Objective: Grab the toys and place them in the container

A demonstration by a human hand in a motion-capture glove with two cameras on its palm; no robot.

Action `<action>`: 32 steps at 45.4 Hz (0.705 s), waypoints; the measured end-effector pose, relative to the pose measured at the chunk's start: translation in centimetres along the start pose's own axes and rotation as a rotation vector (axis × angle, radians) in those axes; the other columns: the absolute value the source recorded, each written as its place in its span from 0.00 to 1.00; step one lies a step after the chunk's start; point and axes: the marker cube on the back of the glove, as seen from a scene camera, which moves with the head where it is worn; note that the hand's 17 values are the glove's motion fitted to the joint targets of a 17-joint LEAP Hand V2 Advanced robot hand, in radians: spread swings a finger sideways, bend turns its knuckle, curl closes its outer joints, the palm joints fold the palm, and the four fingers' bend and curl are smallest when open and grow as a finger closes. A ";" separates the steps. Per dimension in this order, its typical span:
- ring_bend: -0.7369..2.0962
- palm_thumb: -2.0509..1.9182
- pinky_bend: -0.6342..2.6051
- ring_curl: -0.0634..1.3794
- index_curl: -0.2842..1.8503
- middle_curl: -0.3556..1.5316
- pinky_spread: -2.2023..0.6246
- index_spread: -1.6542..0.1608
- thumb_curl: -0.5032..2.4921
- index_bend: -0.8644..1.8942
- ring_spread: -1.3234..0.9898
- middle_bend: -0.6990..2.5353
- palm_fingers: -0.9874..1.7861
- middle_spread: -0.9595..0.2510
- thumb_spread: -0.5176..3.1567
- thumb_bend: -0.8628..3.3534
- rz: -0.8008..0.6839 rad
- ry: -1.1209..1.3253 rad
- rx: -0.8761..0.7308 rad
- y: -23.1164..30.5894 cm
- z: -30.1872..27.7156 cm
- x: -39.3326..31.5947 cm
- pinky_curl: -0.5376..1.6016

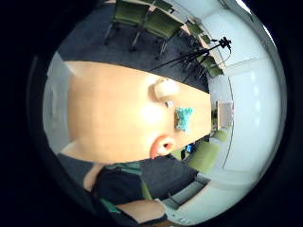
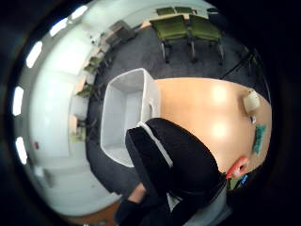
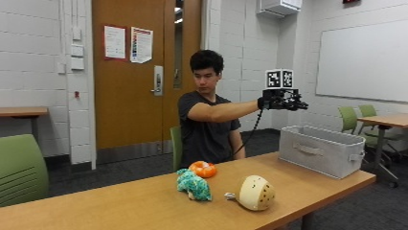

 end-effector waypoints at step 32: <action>0.33 0.49 0.35 0.13 0.26 0.32 0.74 0.78 0.19 0.38 0.44 0.28 0.38 0.71 0.46 0.19 -0.013 0.000 0.012 2.5 -1.5 2.1 0.37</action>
